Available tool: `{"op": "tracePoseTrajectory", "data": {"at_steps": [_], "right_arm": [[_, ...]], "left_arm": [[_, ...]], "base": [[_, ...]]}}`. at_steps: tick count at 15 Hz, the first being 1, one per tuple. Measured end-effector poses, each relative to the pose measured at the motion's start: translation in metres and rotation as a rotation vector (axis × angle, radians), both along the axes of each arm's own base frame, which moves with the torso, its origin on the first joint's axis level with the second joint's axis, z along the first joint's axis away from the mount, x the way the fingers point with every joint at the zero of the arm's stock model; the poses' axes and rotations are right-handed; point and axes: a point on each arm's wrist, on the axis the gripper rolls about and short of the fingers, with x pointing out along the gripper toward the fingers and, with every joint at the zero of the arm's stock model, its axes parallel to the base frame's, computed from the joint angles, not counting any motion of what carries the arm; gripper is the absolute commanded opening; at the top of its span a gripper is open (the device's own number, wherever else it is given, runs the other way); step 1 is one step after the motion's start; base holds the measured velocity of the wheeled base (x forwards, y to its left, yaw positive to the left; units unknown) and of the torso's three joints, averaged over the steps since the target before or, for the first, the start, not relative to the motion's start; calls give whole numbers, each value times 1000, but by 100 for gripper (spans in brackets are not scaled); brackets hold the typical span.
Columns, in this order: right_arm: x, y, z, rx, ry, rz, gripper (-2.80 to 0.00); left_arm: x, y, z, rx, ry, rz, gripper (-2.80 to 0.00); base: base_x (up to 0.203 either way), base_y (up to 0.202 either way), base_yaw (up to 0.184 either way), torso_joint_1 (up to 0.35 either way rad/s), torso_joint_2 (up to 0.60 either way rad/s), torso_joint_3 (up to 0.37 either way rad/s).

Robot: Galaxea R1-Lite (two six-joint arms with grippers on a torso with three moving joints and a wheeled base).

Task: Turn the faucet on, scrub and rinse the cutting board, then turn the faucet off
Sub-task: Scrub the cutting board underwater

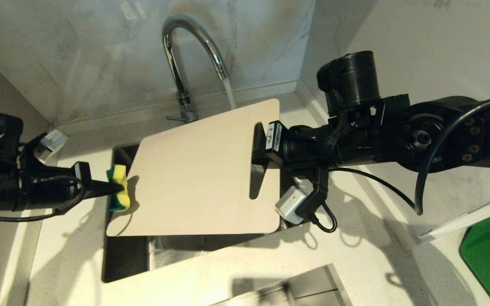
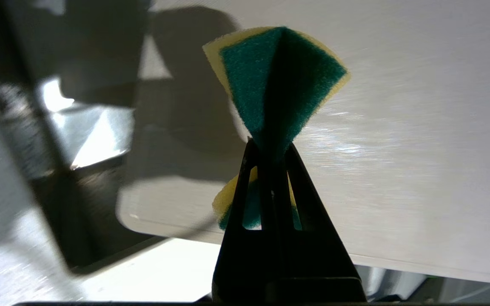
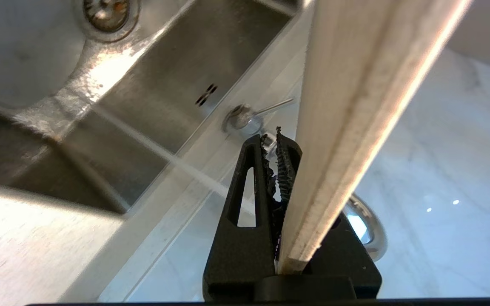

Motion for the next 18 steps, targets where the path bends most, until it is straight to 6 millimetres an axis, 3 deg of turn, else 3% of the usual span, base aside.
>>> {"op": "tracePoseTrajectory", "data": {"at_steps": [3,6,11,18], "right_arm": [[0,-1,-1,-5,2,-9,-280],[1,-5,-5,-17,12,-36,-280],[10,-15,-12,-31,32,-79,-280],[32,-10,-16,-37,26,-109,-280]], "left_arm": [[1,-12,46,-49,-82,-24,-280],[-2,-25,75,-87,-132,-67,-280],[0,-31,85,-96,-170,-92,-280],[0,-28,93,-116,-189,-115,-280]], "base": [[0,0,0,0,0,0],[0,0,0,0,0,0],[0,0,0,0,0,0],[0,0,0,0,0,0]]}}
